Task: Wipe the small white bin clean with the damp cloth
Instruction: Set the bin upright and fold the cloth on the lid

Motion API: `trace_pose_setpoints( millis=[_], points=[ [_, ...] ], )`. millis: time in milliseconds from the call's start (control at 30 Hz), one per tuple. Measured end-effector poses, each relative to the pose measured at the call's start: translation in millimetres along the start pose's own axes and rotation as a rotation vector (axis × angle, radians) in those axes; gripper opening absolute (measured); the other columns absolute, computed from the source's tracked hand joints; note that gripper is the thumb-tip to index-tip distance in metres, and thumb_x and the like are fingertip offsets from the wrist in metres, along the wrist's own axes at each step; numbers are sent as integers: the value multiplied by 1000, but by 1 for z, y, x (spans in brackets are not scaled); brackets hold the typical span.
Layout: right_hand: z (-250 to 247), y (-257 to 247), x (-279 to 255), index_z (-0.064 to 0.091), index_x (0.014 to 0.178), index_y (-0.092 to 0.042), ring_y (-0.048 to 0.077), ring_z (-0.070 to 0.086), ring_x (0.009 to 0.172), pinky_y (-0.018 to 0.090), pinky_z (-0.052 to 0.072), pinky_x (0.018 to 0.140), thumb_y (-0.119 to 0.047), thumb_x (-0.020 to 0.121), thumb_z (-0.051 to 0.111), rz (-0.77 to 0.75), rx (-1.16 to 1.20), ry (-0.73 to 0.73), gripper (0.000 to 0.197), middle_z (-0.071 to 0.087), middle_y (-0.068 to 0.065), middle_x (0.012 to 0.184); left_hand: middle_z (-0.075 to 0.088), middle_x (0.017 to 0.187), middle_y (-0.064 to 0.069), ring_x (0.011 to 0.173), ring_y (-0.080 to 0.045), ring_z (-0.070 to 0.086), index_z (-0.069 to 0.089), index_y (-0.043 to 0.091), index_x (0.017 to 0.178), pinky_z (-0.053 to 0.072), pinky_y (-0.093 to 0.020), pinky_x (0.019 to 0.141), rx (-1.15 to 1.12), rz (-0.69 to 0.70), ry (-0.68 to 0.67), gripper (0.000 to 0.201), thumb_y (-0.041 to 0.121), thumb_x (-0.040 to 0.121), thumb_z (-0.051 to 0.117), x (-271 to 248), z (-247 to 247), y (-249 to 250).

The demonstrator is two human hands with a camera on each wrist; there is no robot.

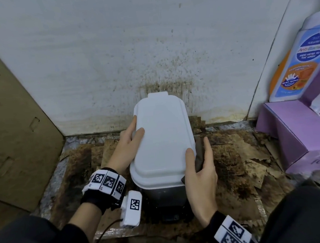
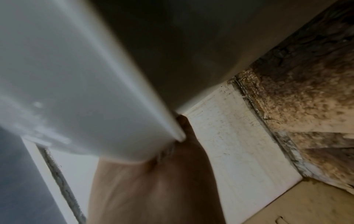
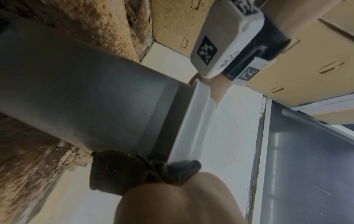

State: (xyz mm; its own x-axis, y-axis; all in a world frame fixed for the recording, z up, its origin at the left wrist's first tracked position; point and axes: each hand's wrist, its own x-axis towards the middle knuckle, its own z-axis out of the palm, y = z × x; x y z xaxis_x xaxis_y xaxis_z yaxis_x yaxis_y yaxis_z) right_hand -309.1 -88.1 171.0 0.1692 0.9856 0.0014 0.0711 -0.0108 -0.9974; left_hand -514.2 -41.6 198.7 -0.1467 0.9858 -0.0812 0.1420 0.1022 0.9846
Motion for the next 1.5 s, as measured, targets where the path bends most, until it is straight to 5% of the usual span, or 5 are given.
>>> trace_pose_setpoints(
  millis=[333,667,1067,1333,1500],
  points=[
    [-13,6,33,53,147,-24,15,68,116,50,53,106,-31,106,56,102,176,-8,42,70,-4,129,33,141,3,119,-17,52,32,41,154,44,-44,107,237,-8,202,60,64,99,42,-5,0,-2],
    [-16,-54,62,48,151,-33,9,63,104,25,50,83,-34,111,45,-359,-266,-401,40,64,-3,126,35,138,6,129,-17,46,47,33,144,39,-44,113,345,69,241,46,53,103,40,-24,5,4],
    [7,-68,71,67,139,-27,-6,35,147,23,25,125,-29,103,58,-666,-652,-906,37,54,-15,153,62,112,2,101,2,57,72,26,112,39,-11,81,437,197,346,32,30,107,40,-35,2,18],
    [-5,-50,60,75,126,-24,9,56,129,39,38,112,-35,102,58,-915,-664,-481,31,73,-15,125,62,100,3,85,0,56,71,26,102,39,-10,71,606,247,338,19,39,100,57,-39,9,27],
    [-16,-37,33,51,148,-24,12,36,138,37,34,116,-52,101,53,-457,-648,-179,55,48,-7,147,55,104,4,100,-13,53,63,20,108,40,-24,82,722,210,338,41,55,89,67,-38,21,30]
  ],
)
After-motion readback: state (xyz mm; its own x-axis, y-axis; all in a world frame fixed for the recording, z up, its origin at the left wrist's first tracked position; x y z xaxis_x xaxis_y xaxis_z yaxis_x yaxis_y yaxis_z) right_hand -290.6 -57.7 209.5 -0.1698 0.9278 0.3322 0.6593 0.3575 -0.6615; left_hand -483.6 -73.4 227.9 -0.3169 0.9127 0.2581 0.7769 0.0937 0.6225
